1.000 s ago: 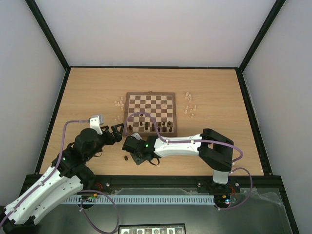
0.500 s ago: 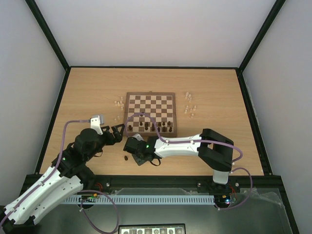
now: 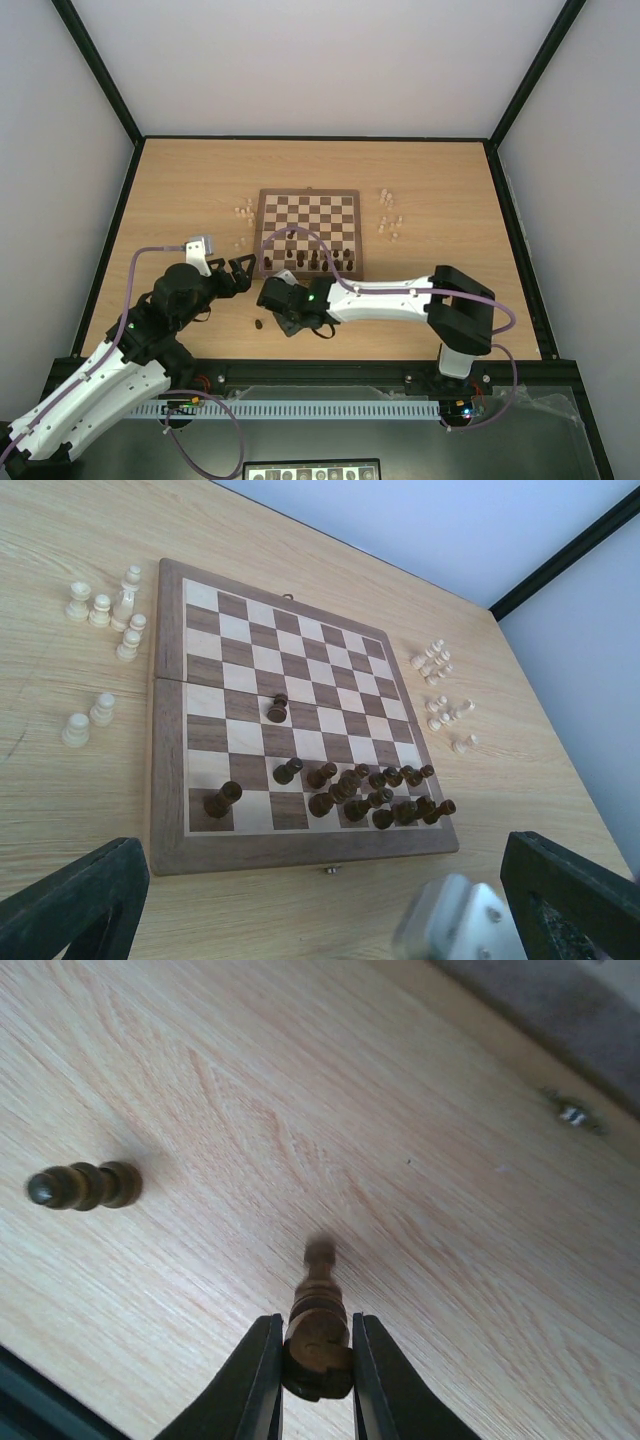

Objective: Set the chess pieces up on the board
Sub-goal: Pick up the chess piece at the center of the board.

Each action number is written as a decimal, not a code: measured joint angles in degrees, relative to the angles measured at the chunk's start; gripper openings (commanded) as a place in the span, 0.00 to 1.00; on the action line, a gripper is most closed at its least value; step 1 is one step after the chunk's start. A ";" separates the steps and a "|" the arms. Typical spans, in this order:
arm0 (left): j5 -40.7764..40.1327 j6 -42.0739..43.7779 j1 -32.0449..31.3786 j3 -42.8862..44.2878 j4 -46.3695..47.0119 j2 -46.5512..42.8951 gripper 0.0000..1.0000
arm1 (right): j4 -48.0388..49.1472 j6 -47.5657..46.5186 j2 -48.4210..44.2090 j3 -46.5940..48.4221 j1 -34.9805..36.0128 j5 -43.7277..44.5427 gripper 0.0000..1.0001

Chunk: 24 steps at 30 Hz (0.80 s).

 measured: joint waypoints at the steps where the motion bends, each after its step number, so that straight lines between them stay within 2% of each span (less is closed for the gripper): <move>1: 0.02 0.00 0.00 0.00 0.02 0.00 0.99 | -0.20 0.00 -0.85 0.02 0.00 0.28 0.13; 12: 0.00 0.00 0.00 0.00 0.00 -0.09 0.99 | -3.56 -2.29 -1.86 6.95 -2.43 2.36 0.13; 17: 0.63 0.02 0.00 -0.02 0.48 -0.17 0.99 | -3.78 -3.10 -2.14 6.97 -3.72 2.27 0.13; 24: 9.99 0.52 -0.09 -5.42 8.31 -1.84 1.00 | -3.67 -5.33 -14.64 2.49 -10.14 -4.72 0.14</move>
